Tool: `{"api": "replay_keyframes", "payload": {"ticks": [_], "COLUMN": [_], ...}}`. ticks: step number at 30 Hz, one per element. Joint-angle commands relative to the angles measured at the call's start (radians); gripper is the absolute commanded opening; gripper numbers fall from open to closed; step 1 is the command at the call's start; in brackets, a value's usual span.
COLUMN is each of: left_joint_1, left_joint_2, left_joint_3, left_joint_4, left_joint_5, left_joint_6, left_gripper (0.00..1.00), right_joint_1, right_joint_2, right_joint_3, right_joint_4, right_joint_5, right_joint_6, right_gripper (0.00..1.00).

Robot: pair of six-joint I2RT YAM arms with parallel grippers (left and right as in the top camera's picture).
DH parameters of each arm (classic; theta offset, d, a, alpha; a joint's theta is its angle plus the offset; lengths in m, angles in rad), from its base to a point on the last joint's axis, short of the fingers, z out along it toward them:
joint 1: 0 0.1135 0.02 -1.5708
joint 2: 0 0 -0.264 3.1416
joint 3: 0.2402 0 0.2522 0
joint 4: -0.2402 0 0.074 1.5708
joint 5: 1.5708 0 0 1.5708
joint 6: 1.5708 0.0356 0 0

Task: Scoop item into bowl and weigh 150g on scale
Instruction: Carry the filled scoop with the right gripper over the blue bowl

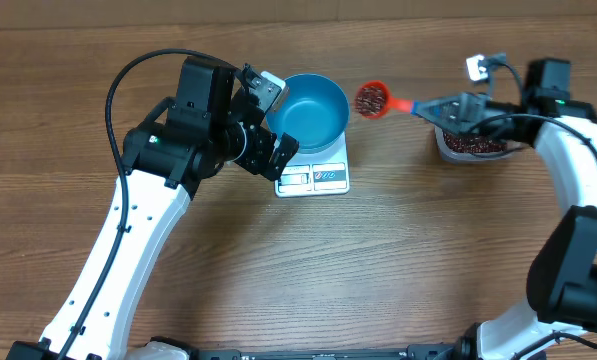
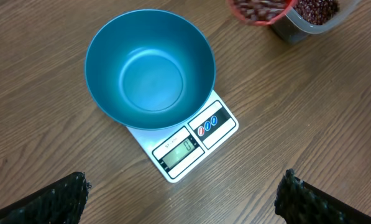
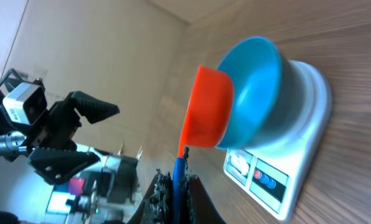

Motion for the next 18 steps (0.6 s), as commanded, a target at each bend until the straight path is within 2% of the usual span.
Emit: {"api": "replay_keyframes", "payload": {"ticks": [1,10,18], "left_joint_1": [-0.003,-0.003,-0.003], "left_joint_2": [-0.024,-0.024,-0.024], "left_joint_3": [0.015,0.015,0.015], "left_joint_4": [0.001,0.001,0.001], "left_joint_5": [0.015,0.015,0.015], "left_joint_6": [0.019,0.019,0.019], "left_gripper": [1.0,1.0,1.0], "right_joint_1": [0.1,0.247,0.274], "right_joint_2": [0.008,0.008,0.004], "right_joint_3": [0.029,0.029,0.029], "right_joint_4": [0.124,0.375,0.375], "right_joint_5": [0.041,0.193,0.272], "right_joint_6": [0.211,0.415,0.42], "right_gripper": [0.04,0.04,0.04]}}
